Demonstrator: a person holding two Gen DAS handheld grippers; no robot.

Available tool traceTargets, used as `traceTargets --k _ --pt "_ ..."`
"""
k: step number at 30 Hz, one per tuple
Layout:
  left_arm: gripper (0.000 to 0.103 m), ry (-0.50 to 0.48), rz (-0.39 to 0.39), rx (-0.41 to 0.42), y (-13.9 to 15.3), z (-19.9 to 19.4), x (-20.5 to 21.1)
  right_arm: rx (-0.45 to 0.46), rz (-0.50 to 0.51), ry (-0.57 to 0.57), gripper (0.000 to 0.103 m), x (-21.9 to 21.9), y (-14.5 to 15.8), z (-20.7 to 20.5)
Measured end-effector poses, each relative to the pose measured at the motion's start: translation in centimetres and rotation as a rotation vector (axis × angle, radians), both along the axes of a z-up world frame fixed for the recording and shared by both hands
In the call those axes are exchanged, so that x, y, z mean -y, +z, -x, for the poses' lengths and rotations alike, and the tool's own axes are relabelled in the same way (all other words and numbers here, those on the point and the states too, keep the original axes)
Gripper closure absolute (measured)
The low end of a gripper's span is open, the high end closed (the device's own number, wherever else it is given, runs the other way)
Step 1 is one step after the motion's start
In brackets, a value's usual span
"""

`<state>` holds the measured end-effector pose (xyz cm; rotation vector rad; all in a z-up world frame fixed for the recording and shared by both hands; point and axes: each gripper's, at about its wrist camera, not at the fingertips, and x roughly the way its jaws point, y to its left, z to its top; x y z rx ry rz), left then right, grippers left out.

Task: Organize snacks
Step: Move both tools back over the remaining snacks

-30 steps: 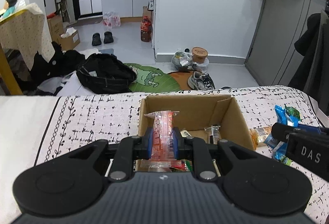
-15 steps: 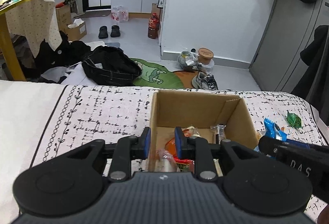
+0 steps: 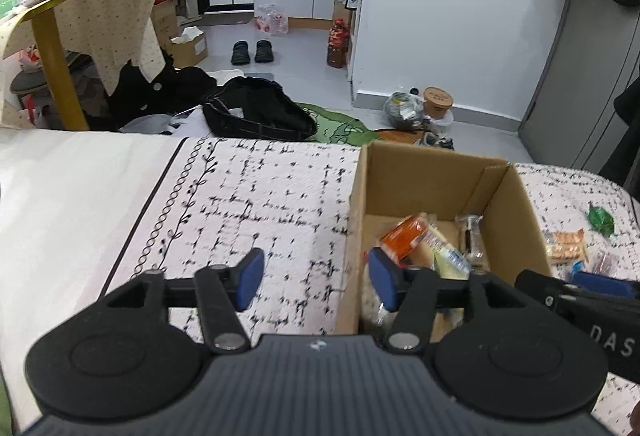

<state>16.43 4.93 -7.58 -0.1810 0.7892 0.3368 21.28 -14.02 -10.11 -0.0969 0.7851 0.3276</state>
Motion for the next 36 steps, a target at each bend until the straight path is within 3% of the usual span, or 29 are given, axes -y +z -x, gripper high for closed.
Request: traceTargets --k 7,14,36 --pt "0.036 0.022 -0.041 -0.002 -0.2 1.2 0.9 0.042 0.04 0.018 0.031 1.2 0.3 0.8" --pt "0.032 0.005 -0.071 0.016 0.2 0.9 2.1 0.057 0.058 -0.037 0.024 4.0 0.3 0.9" --pt "0.025 -0.214 -0.088 0.074 1.3 -3.2 11.0 0.081 0.104 -0.227 0.022 12.0 0.9 -0.9"
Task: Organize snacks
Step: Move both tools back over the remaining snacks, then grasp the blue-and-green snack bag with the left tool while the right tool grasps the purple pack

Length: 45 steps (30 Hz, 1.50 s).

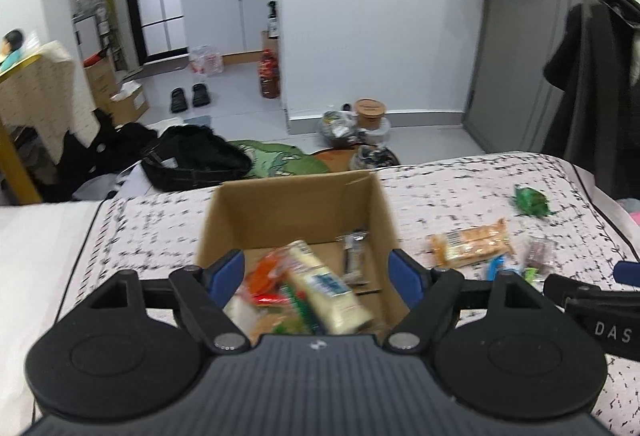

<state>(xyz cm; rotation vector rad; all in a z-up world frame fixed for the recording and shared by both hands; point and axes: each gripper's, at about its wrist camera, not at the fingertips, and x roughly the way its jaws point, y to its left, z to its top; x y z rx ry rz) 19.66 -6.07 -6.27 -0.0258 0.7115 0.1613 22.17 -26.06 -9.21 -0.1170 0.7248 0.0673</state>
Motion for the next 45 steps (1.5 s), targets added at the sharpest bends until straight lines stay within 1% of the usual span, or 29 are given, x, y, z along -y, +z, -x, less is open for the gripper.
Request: traceTargets --k 6,11,13,14,15,20,23,27,32,36,38,45 --pt "0.025 -0.037 0.01 -0.001 -0.5 -1.3 2.3 0.009 0.019 -0.042 0.022 2.2 0.1 -1.0" --pt "0.025 -0.067 0.012 -0.011 -1.0 -2.4 4.0 0.009 0.024 -0.046 0.022 3.5 -0.2 -1.5" --pt "0.025 -0.07 0.014 -0.018 -1.2 -2.9 4.6 0.0 0.018 -0.058 0.026 4.1 -0.4 -1.8" --pt "0.025 -0.076 0.019 -0.018 -1.3 -3.0 5.0 -0.008 0.01 -0.064 0.03 4.5 -0.6 -2.0" --pt "0.025 -0.086 0.019 -0.02 -1.5 -3.3 5.4 -0.018 0.002 -0.069 0.033 4.9 -0.7 -2.2" --pt "0.025 -0.133 0.013 -0.037 -2.3 -4.0 7.3 -0.032 -0.001 -0.081 0.034 6.2 -1.2 -2.9" --pt "0.026 -0.158 0.025 -0.052 -2.9 -4.5 8.3 -0.036 -0.004 -0.089 0.034 7.0 -1.3 -3.4" --pt "0.026 -0.188 0.04 -0.072 -3.9 -5.2 9.5 -0.047 -0.013 -0.098 0.037 8.0 -1.6 -4.4" --pt "0.026 -0.188 0.059 -0.111 -5.3 -6.3 10.6 -0.061 -0.03 -0.096 0.039 8.7 -2.2 -5.4" --pt "0.026 -0.197 0.05 -0.132 -6.3 -6.9 11.5 -0.073 -0.043 -0.092 0.04 9.1 -3.0 -6.1" --pt "0.027 -0.198 0.047 -0.146 -6.8 -7.3 11.9 -0.082 -0.051 -0.095 0.041 9.4 -3.4 -6.6" --pt "0.028 -0.21 0.056 -0.184 -8.6 -8.4 13.3 -0.111 -0.072 -0.104 0.044 10.9 -4.7 -7.7"
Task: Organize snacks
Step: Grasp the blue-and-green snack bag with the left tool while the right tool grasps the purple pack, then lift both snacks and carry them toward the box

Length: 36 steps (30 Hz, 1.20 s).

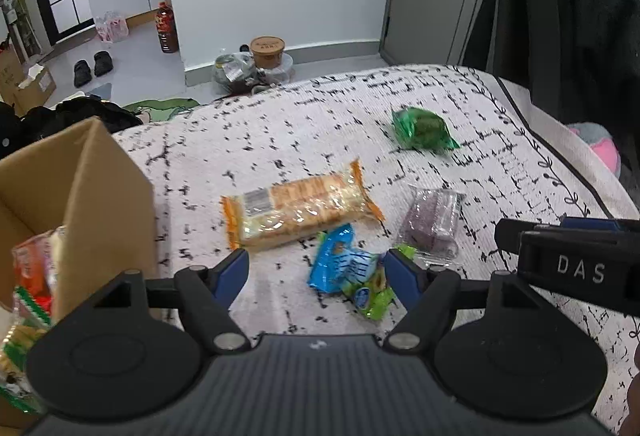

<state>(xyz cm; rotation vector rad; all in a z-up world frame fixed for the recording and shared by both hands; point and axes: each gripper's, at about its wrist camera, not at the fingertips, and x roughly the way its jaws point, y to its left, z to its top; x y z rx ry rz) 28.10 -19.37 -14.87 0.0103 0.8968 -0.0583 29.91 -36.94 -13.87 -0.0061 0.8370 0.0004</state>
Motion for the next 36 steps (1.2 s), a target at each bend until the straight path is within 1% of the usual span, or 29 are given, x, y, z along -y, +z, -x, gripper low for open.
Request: traceTargets --k 4,6,7,9,11,14,21,27,30,33,34,36 --pt "0.03 -0.007 -0.01 -0.009 -0.9 -0.5 0.6 -0.011 -0.012 0.002 0.044 0.8 -0.6 -0.4" --pt "0.033 -0.015 -0.01 -0.018 -1.3 -0.7 0.8 -0.014 -0.022 0.001 0.044 1.1 -0.9 -0.7" --pt "0.037 -0.019 -0.009 -0.026 -1.5 -0.8 0.8 -0.015 -0.027 0.001 0.044 1.2 -1.0 -0.8" --pt "0.049 -0.024 -0.007 -0.033 -1.9 -0.8 1.0 -0.017 -0.036 0.002 0.044 1.4 -1.1 -1.1" --pt "0.074 -0.045 -0.002 -0.025 -1.9 -0.6 1.1 -0.018 -0.046 0.007 0.044 1.3 -1.3 -1.3" --pt "0.076 -0.041 -0.013 -0.011 -1.6 -0.3 1.0 -0.018 -0.058 0.021 0.044 0.8 -1.5 -1.6" --pt "0.076 0.021 0.005 0.015 -0.5 -0.2 -0.9 -0.012 -0.08 0.049 0.044 -0.6 -1.6 -2.3" --pt "0.076 0.055 0.017 0.041 0.6 -0.2 -2.2 -0.002 -0.092 0.072 0.044 -2.2 -1.3 -2.5" --pt "0.076 0.084 0.026 0.041 0.7 -0.3 -3.1 -0.005 -0.103 0.084 0.044 -2.9 -1.6 -2.9" --pt "0.076 0.105 0.03 0.041 0.8 -0.5 -3.7 -0.024 -0.087 0.09 0.044 -3.4 -2.0 -3.8" --pt "0.076 0.107 0.024 0.046 0.8 -0.4 -3.7 -0.029 -0.077 0.093 0.045 -3.6 -2.1 -4.1" --pt "0.076 0.104 0.024 0.05 0.9 -0.3 -3.7 -0.036 -0.044 0.111 0.055 -4.1 -2.2 -4.3"
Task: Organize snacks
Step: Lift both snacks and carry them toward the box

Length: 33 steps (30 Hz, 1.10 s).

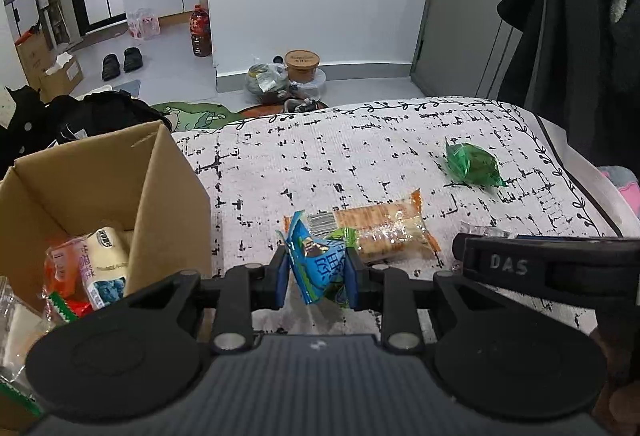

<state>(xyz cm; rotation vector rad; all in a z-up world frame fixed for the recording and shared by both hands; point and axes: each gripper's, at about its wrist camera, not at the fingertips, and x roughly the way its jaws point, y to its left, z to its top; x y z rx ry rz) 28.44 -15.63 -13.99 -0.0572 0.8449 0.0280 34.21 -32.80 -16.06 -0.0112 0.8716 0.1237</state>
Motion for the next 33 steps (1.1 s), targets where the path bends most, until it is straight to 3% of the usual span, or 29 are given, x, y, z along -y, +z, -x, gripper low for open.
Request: traceTargets --k 2,6,14,33 --pt "0.076 -0.006 0.007 0.001 0.0 0.1 0.1 -0.003 0.021 0.028 0.068 -0.5 -0.1 0.2" --pt "0.076 -0.011 0.019 0.006 0.0 0.2 0.3 0.009 0.08 0.037 0.072 -1.1 0.0 1.0" --pt "0.076 -0.01 0.008 0.019 0.6 0.7 -0.2 0.015 0.101 -0.042 0.073 0.3 1.3 2.5" --pt "0.076 0.007 0.078 0.092 4.8 2.6 -3.1 0.102 0.122 -0.049 0.074 -2.4 4.9 6.1"
